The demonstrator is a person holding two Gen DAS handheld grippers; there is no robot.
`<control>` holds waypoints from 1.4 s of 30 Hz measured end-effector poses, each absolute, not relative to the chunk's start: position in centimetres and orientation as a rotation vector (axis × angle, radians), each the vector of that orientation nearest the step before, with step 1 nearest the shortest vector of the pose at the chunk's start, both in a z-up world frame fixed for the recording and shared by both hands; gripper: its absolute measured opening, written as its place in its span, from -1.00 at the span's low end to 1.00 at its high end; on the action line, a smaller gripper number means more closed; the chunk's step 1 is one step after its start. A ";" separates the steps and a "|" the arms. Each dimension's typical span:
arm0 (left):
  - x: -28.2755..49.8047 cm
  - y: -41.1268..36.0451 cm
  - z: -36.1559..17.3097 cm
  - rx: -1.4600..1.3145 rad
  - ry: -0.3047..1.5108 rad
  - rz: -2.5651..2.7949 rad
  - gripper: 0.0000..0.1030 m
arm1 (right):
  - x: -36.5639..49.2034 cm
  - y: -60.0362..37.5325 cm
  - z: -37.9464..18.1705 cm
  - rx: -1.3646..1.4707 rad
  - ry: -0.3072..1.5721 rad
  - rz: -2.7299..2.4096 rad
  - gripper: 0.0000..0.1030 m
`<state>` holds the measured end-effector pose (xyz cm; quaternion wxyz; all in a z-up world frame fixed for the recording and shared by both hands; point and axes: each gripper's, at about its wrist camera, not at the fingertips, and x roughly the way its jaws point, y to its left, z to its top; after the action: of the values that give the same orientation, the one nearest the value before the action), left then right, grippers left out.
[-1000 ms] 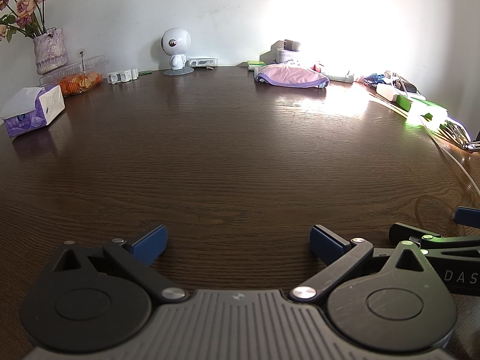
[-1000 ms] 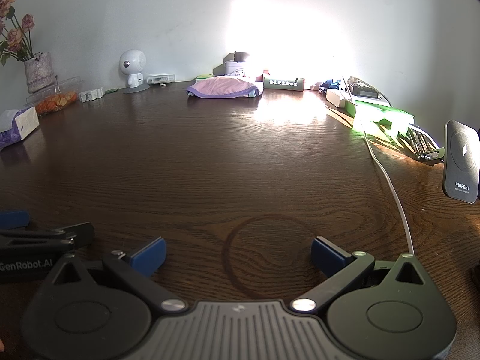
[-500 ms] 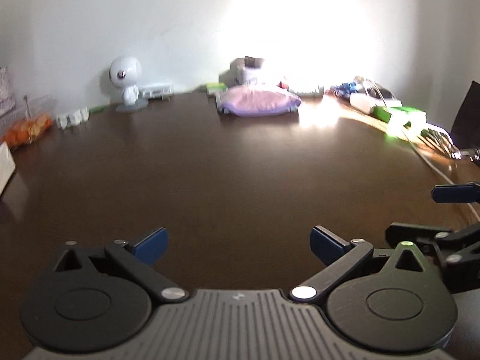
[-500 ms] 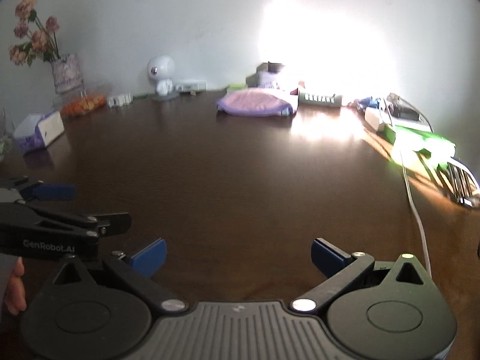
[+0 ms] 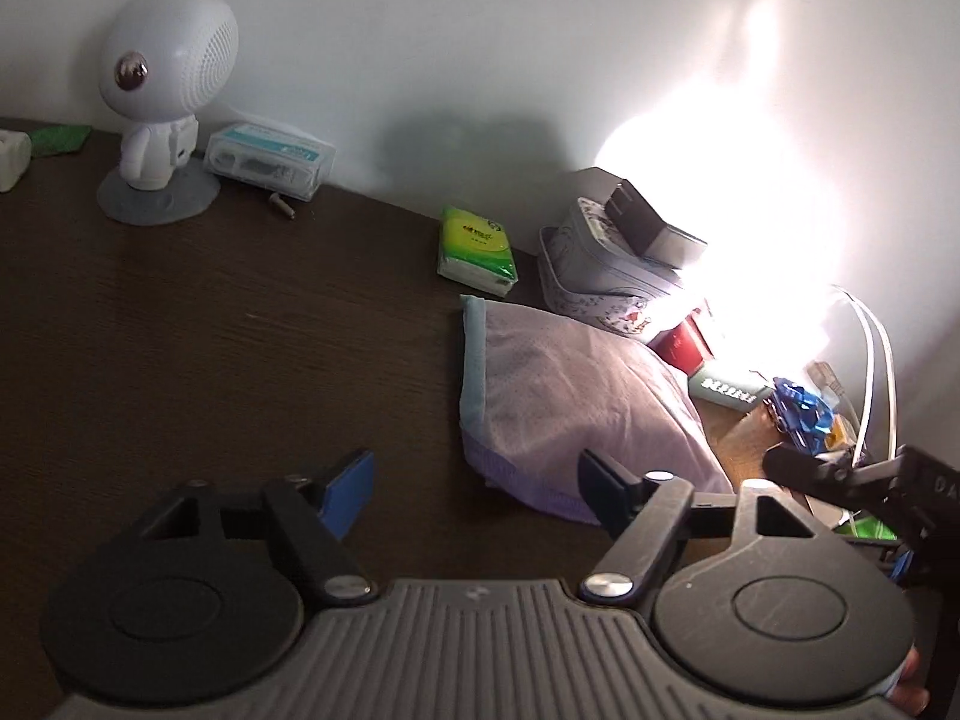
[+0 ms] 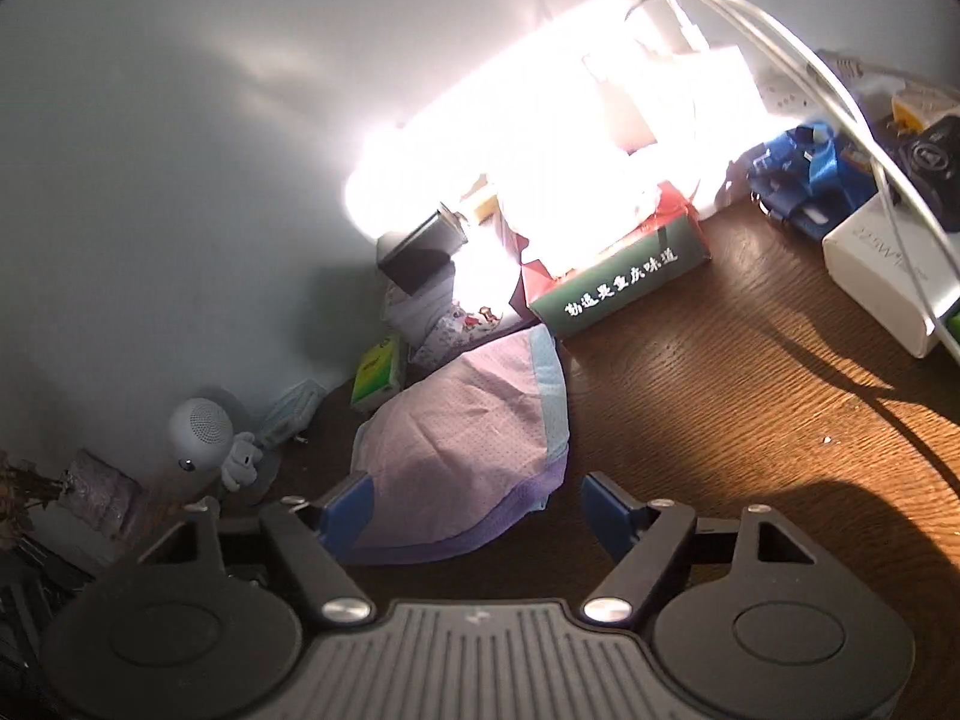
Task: Fold clothes
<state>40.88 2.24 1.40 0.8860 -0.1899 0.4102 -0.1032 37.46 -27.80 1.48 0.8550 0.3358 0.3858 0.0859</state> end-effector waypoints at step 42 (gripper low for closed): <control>1.4 3.1 43.3 -0.201 -0.027 -0.365 -0.94 | -5.5 -18.6 43.1 0.123 -0.196 0.337 -0.95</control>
<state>1.37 3.05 43.32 0.9783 -0.0996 -0.0136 -0.1810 -5.54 -18.63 43.14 0.9792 0.0609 -0.0974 0.1675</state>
